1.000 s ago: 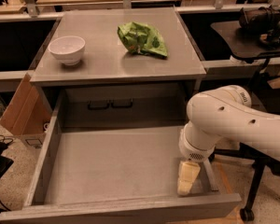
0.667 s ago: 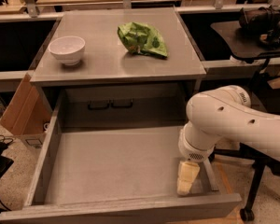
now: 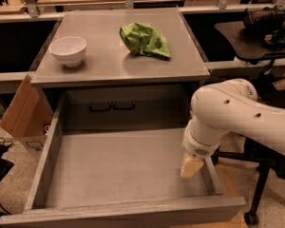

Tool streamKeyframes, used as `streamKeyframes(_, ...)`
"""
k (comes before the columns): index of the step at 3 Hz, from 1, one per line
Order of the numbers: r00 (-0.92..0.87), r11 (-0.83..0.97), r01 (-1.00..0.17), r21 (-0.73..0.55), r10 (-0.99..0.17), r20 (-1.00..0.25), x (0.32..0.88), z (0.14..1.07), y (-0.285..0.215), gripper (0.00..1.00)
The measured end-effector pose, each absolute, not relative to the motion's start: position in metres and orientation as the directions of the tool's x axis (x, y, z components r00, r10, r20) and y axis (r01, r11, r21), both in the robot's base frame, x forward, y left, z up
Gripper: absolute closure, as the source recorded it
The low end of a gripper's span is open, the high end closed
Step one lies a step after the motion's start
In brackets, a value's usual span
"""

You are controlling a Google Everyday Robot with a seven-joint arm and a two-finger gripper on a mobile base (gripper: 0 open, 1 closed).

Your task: Open top drawer

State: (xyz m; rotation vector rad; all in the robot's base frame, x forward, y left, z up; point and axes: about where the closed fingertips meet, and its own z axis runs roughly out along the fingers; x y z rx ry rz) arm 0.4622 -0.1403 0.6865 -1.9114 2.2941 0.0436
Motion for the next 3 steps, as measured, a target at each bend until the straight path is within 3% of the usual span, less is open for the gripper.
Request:
streamKeyframes(1,-0.166,0.177,-0.981,-0.083,-0.978,-0.128,0.486,0.736,-0.17,0.72)
streamKeyframes(2,-0.146,0.16,-0.979,-0.124,-0.983,-0.114,0.499,0.813,-0.202,0.95)
streamKeyframes(3,-0.153,0.169,-0.967,-0.19,-0.983,-0.098,0.49,0.908,-0.232,1.0)
